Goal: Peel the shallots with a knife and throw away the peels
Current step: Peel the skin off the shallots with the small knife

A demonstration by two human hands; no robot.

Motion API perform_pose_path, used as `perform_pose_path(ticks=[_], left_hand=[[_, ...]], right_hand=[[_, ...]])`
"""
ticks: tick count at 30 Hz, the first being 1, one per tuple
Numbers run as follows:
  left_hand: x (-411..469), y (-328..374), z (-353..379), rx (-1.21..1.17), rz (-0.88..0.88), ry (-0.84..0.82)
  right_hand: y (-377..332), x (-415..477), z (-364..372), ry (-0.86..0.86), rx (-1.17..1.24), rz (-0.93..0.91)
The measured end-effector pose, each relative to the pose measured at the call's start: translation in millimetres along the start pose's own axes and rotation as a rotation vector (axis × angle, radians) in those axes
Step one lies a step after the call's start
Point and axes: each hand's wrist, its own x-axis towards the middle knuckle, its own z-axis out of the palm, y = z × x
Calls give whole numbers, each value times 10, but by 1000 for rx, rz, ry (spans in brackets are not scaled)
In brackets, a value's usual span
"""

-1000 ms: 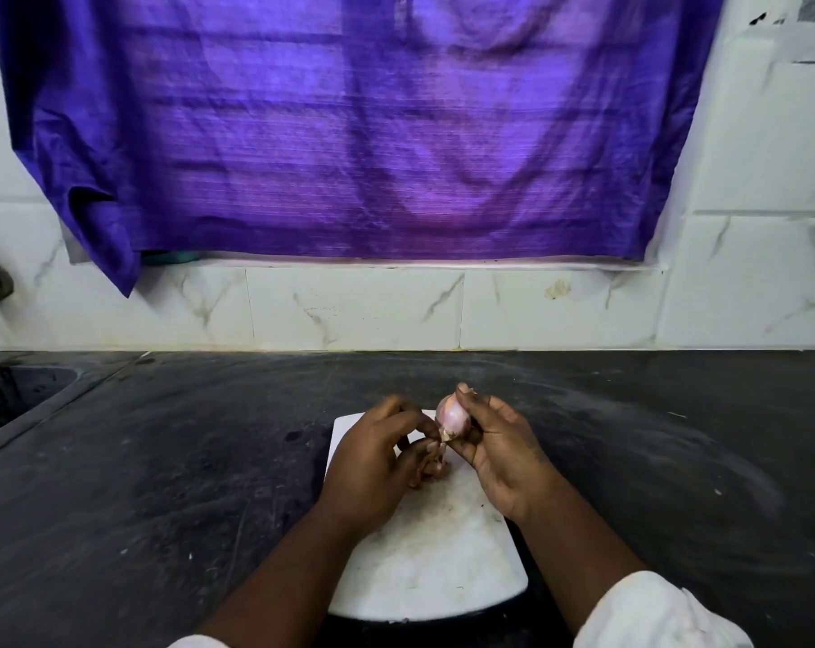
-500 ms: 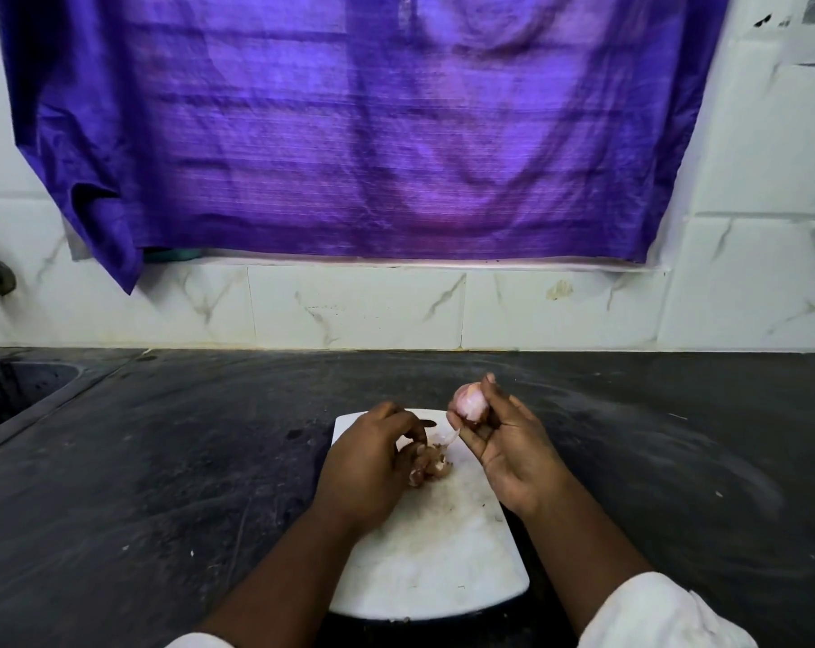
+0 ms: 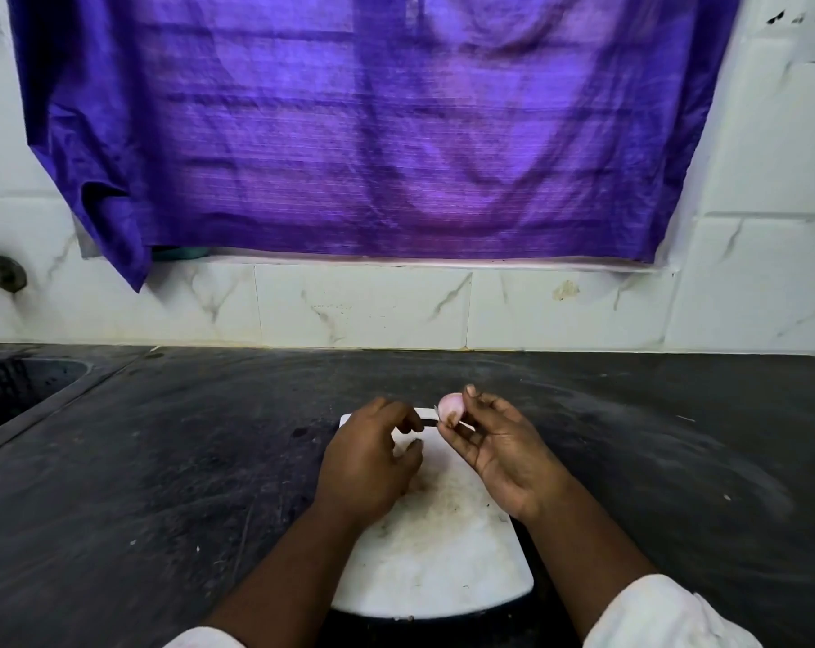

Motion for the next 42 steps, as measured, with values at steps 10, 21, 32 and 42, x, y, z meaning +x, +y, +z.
perform_pose_path(ticks=[10,21,32,42], left_hand=[[-20,116,-49,-177,137,82],[-7,123,-17,-148,179,81],[-1,110,-7,-193,169,112],[-6,50,31,-7,45,-13]], right_hand=[[39,-41,45,-22,-112,-13],[62,-75,89,-19,-161,-25],[71,-54,81,1,-155,-42],[-12,-5,-8,38,-45,-56]])
